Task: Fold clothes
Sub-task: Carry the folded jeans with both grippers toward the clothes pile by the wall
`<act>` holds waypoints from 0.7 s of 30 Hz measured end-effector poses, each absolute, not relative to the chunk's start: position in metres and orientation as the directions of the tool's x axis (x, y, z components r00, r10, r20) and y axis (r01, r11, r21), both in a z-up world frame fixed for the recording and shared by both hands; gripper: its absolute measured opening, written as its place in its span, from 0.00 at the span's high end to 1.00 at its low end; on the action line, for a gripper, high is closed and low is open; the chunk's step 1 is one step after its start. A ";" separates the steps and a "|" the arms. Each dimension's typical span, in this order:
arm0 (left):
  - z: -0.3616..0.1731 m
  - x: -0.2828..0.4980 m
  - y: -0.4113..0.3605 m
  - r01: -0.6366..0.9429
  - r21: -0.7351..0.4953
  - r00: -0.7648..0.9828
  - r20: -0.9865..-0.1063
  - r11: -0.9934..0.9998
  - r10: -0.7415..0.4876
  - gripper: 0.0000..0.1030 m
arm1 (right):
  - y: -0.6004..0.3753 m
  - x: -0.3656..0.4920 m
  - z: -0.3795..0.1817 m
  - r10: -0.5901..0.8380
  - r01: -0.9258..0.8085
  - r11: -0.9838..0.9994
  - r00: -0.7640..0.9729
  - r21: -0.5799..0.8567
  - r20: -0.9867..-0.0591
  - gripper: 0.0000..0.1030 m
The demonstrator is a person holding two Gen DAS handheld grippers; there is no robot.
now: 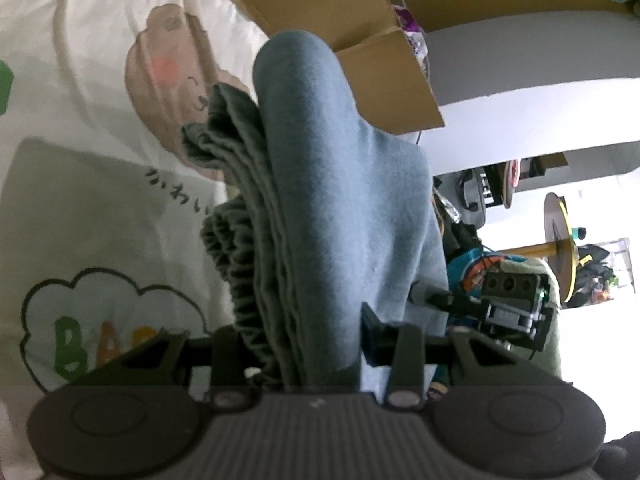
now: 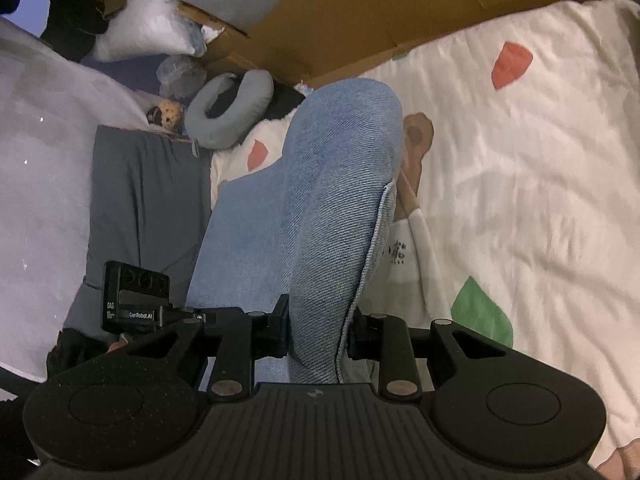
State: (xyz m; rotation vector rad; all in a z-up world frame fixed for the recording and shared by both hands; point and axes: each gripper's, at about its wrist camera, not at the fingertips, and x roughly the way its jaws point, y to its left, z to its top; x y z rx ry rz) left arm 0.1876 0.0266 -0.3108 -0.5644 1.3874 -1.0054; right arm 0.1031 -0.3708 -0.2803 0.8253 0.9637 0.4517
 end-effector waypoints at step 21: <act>-0.192 0.201 -0.074 0.351 -0.815 -0.139 -0.532 0.461 -0.835 0.59 | -0.455 0.093 -0.152 0.560 0.032 0.681 0.621 0.732 -0.548 0.73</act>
